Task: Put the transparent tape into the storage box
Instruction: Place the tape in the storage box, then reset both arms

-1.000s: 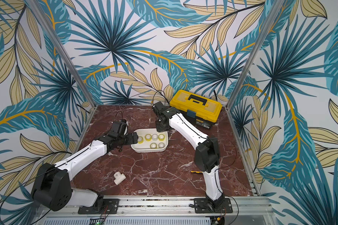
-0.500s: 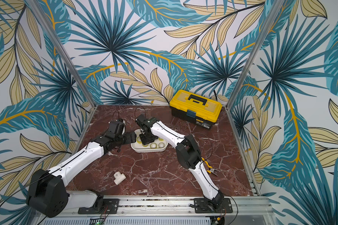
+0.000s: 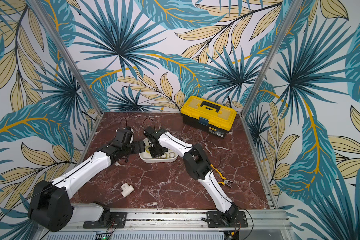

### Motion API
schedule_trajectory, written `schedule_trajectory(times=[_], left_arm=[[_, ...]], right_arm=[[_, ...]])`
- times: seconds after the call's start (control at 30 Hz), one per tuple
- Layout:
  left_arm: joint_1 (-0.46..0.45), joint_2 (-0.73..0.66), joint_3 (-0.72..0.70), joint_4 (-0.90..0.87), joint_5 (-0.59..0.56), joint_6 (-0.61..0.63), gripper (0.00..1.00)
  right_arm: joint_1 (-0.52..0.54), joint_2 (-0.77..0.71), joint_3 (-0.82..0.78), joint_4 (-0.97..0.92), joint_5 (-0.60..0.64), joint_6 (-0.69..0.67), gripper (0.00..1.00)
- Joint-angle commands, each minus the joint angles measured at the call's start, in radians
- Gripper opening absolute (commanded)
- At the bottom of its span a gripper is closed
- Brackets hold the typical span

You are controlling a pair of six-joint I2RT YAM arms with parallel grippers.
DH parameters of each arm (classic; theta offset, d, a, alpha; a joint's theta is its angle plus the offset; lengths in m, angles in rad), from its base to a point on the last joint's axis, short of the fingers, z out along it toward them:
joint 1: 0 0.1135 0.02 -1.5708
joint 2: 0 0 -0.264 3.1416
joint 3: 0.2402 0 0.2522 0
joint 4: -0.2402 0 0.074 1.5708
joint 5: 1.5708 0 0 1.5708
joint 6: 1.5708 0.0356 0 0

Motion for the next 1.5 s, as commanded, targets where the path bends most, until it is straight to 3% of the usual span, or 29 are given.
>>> schedule_trajectory(times=[0.0,0.13,0.27,0.7,0.83,0.97,1.1,1.47], left_arm=[[0.012,0.000,-0.026,0.007,0.001,0.006,0.95],[0.016,0.003,-0.027,0.010,0.004,0.009,0.95],[0.016,0.003,-0.027,0.011,0.007,0.012,0.95],[0.019,-0.005,-0.034,0.021,0.009,0.021,0.95],[0.020,-0.014,-0.023,0.020,-0.005,0.044,0.96],[0.021,-0.031,-0.006,0.014,-0.030,0.077,0.98],[0.022,-0.049,0.013,0.012,-0.086,0.112,1.00],[0.027,-0.158,-0.005,0.042,-0.254,0.194,1.00]], right_arm=[[0.000,0.022,0.000,0.004,0.015,0.001,0.06],[-0.001,0.020,0.000,0.003,0.010,0.001,0.18],[0.000,0.019,0.002,0.005,0.008,0.005,0.22],[-0.002,0.001,0.047,0.009,0.017,0.008,0.23],[-0.014,-0.039,0.055,0.007,0.043,0.015,0.34],[-0.043,-0.107,0.034,0.008,0.090,0.021,0.53],[-0.099,-0.211,-0.018,0.006,0.134,0.032,0.99],[-0.265,-0.577,-0.360,0.008,0.389,0.086,1.00]])
